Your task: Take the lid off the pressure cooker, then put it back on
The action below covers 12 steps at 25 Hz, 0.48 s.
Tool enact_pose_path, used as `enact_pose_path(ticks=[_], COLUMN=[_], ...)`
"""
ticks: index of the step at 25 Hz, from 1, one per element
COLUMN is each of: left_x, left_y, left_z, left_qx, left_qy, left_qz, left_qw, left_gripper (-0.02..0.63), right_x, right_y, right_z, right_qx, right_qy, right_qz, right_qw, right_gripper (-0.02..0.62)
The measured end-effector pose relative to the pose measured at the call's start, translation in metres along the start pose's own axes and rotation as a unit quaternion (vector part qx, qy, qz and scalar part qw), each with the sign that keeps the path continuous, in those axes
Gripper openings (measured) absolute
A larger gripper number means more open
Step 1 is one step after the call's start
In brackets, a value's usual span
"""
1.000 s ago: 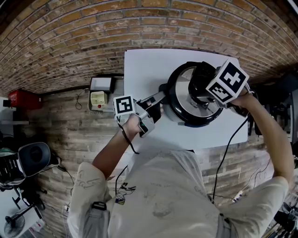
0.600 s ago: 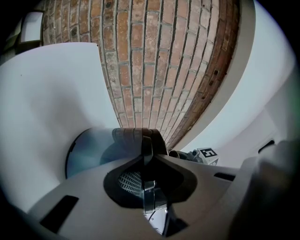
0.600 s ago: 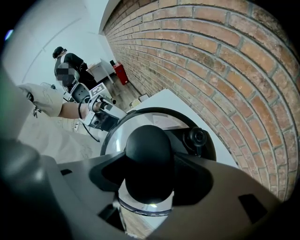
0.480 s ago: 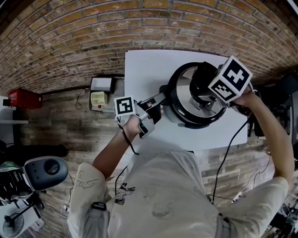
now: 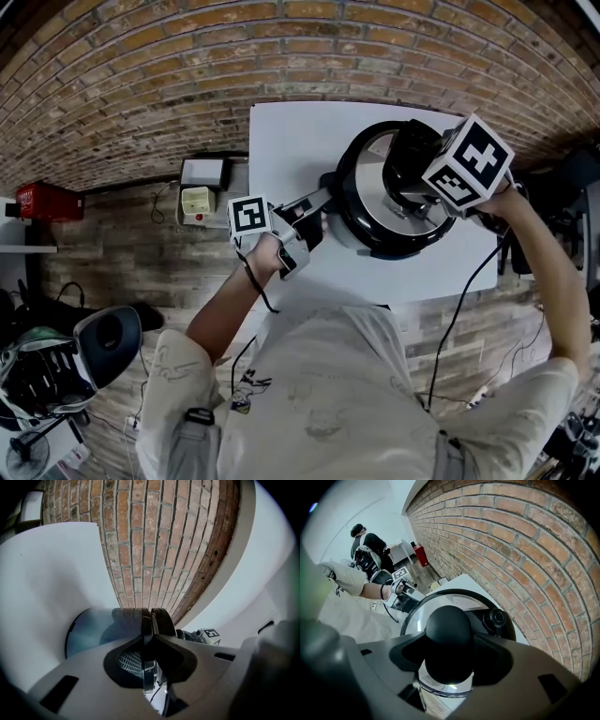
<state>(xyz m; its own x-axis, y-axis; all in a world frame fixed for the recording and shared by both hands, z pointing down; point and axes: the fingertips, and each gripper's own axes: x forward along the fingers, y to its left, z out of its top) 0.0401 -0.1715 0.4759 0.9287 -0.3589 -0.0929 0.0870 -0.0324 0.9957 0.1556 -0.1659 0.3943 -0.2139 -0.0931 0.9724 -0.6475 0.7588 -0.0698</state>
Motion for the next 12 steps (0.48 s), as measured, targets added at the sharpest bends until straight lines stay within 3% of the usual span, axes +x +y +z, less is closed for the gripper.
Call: enact_pose_path(ticks=[4,12], left_x=[0.001,-0.002], left_y=[0.004,-0.004], left_z=[0.001,0.000], left_qx=[0.000,-0.005], left_qy=[-0.001,0.000], left_qz=[0.002,0.000], left_qw=[1.0000,1.0000], left_gripper=[0.064,0.064], right_x=[-0.006,-0.038], right_y=[0.005,0.001], right_z=[0.012,0.021], right_qx=[0.009,0.007], right_qy=[-0.027,-0.034], right_qz=[0.020,0.006], right_qw=[0.999,0.999], right_gripper=[0.291,0.291])
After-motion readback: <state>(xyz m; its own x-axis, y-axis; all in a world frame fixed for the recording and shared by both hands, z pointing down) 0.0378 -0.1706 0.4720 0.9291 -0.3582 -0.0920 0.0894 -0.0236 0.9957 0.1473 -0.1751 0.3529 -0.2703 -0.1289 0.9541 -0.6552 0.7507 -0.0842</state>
